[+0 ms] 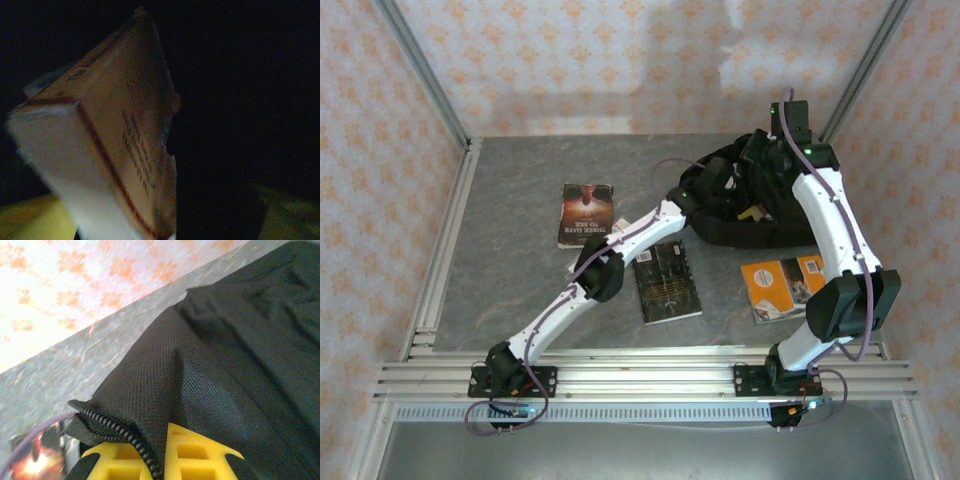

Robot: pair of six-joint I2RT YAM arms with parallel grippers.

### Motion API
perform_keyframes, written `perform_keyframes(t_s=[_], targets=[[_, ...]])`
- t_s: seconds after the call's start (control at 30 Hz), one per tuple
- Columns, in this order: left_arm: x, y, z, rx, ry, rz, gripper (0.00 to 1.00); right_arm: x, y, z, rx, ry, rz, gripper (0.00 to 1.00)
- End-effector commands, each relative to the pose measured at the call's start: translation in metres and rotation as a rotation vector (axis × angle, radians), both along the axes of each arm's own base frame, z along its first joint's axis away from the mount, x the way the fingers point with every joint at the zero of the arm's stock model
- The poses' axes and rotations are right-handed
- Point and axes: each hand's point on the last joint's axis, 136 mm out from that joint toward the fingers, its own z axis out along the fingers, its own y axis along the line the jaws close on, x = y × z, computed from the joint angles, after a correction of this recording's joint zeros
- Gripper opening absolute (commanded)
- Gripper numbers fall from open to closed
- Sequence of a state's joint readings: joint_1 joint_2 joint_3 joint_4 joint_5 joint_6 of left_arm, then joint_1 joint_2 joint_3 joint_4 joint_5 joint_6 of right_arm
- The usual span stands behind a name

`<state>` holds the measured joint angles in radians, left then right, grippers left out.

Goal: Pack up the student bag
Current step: Place the book in the student bag, then close the student bag at the top-right of the table.

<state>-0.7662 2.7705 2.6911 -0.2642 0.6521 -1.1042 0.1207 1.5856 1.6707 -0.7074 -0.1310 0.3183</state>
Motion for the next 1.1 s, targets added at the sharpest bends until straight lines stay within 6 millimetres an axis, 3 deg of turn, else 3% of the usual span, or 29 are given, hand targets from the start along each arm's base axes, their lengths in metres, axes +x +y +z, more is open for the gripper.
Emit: perform_keyframes(t_s=[0.0,0.17,0.37,0.5,0.67,0.77,0.9,0.93,0.97,1.07], targets=[[-0.025,0.021,0.097,-0.02,-0.175,-0.1,0.83,0.012,-0.042,0.035,-0.064,-0.143,-0.18,0.0],[-0.033,0.055,0.111,0.067,-0.223,-0.1,0.84,0.031,-0.076,0.043,-0.018,-0.18,-0.28,0.0],[-0.035,0.099,0.12,0.159,-0.254,-0.055,0.84,0.053,-0.089,0.055,-0.055,-0.214,-0.292,0.0],[-0.029,0.13,0.107,0.225,-0.233,0.019,0.83,0.067,-0.102,0.07,-0.092,-0.253,-0.331,0.0],[-0.023,0.171,0.074,0.3,-0.158,0.125,0.82,0.093,-0.108,0.076,-0.129,-0.263,-0.34,0.0],[-0.024,0.194,0.06,0.331,-0.12,0.168,0.82,0.111,-0.104,0.055,-0.128,-0.225,-0.312,0.0],[-0.033,0.215,0.055,0.342,-0.105,0.186,0.82,0.126,-0.094,-0.006,-0.097,-0.089,-0.261,0.0],[-0.036,0.218,0.049,0.359,-0.099,0.179,0.82,0.126,-0.088,-0.021,-0.084,-0.048,-0.247,0.0],[-0.042,0.223,0.063,0.353,-0.121,0.181,0.82,0.125,-0.079,-0.037,-0.075,-0.006,-0.23,0.0],[-0.052,0.236,0.065,0.375,-0.129,0.177,0.82,0.116,-0.041,-0.069,-0.056,0.056,-0.152,0.0]])
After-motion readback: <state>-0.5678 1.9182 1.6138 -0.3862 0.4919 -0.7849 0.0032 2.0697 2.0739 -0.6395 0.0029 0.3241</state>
